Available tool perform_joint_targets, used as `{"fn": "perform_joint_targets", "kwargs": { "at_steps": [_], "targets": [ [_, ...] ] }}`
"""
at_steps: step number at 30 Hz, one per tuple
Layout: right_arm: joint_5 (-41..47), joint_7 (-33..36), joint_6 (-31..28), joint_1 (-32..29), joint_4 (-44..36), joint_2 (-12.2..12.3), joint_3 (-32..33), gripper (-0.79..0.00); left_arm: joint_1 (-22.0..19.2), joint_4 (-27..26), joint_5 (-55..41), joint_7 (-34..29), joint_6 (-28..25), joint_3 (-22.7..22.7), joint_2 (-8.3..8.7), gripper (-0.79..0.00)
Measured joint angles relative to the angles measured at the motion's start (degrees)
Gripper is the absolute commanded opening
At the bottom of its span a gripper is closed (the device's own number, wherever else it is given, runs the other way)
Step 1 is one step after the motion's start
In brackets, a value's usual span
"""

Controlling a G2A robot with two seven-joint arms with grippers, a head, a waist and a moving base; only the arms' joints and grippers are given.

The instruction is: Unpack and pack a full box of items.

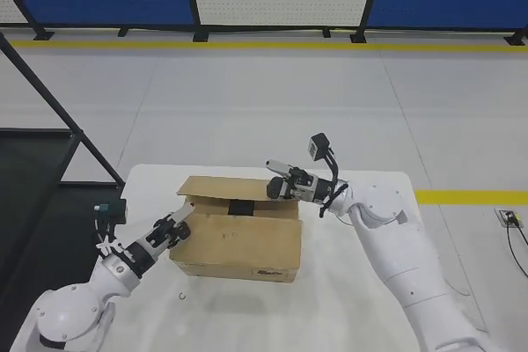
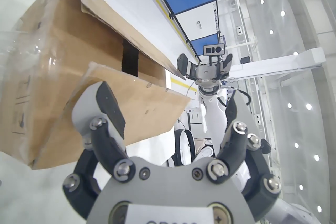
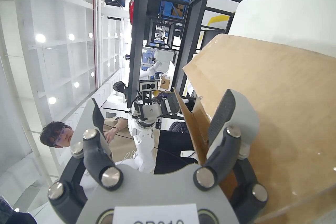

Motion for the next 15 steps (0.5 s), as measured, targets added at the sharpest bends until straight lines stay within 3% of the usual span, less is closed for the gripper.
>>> {"fn": "perform_joint_targets", "kwargs": {
  "at_steps": [8, 15],
  "targets": [
    [-0.2, -0.2, 7.1, -2.8, -4.6, 0.6, -0.2, 0.0, -5.5, 3.4, 2.0, 4.1, 3.9, 5.9, -0.96, 0.0],
    [-0.1, 0.7, 8.5, -4.2, -4.5, 0.9, -0.9, 0.0, -7.2, 4.5, 1.9, 5.7, 4.4, 7.5, -1.49, 0.0]
  ]
}}
